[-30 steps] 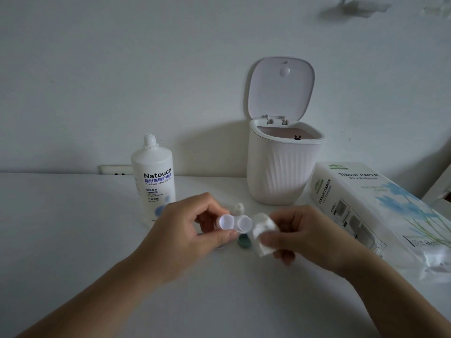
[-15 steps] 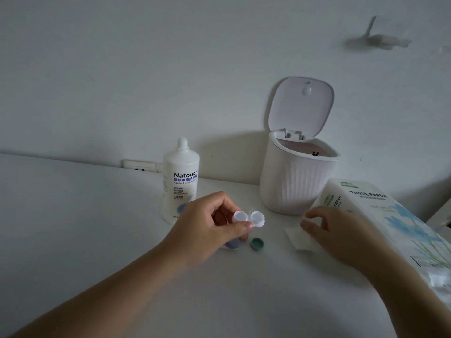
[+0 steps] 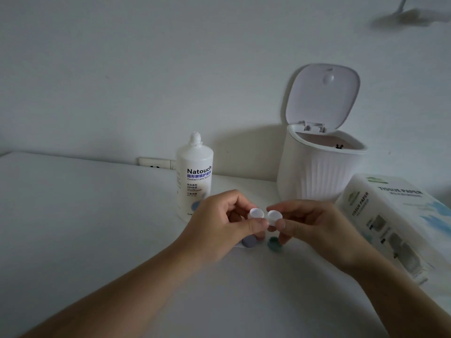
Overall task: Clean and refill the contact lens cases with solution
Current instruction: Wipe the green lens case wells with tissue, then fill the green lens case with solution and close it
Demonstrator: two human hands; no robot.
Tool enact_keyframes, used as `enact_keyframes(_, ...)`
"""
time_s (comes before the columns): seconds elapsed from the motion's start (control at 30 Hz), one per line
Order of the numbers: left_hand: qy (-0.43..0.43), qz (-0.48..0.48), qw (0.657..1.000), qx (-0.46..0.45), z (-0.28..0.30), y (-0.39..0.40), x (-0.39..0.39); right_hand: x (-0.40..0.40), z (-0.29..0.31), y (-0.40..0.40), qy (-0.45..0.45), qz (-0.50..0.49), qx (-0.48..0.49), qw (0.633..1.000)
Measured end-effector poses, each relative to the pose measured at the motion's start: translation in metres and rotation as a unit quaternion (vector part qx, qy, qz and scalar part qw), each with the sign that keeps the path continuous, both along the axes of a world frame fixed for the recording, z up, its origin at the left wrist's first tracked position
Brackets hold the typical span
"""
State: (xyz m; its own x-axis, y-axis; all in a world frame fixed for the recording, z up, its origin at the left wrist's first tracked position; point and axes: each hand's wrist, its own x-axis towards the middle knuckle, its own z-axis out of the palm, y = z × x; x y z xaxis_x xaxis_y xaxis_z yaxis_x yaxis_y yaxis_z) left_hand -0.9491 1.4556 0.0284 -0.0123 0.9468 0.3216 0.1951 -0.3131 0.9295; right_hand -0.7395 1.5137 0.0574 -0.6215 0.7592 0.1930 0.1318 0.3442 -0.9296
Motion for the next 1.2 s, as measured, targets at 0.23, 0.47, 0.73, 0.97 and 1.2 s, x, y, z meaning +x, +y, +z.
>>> enact_keyframes(0.23, 0.108, 0.066, 0.99, 0.069, -0.006, 0.0, 0.0, 0.002, -0.007, 0.001, 0.005, -0.002, 0.006, 1.0)
enact_keyframes(0.47, 0.164, 0.224, 0.918, 0.284, 0.016, -0.009, -0.013, 0.001, -0.007, -0.001, 0.061, -0.048, -0.042, 0.996)
enact_keyframes(0.73, 0.13, 0.372, 0.876, 0.277, 0.029, -0.01, -0.048, 0.003, -0.01, -0.001, 0.046, -0.074, -0.041, 0.995)
enact_keyframes(0.97, 0.033, 0.265, 0.964, -0.011, 0.014, 0.001, -0.073, 0.002, -0.011, -0.001, 0.056, -0.065, -0.055, 0.995)
enact_keyframes(1.2, 0.051, 0.267, 0.962, -0.004, 0.008, 0.011, -0.078, 0.002, -0.012, -0.002, 0.053, -0.061, -0.043, 0.996)
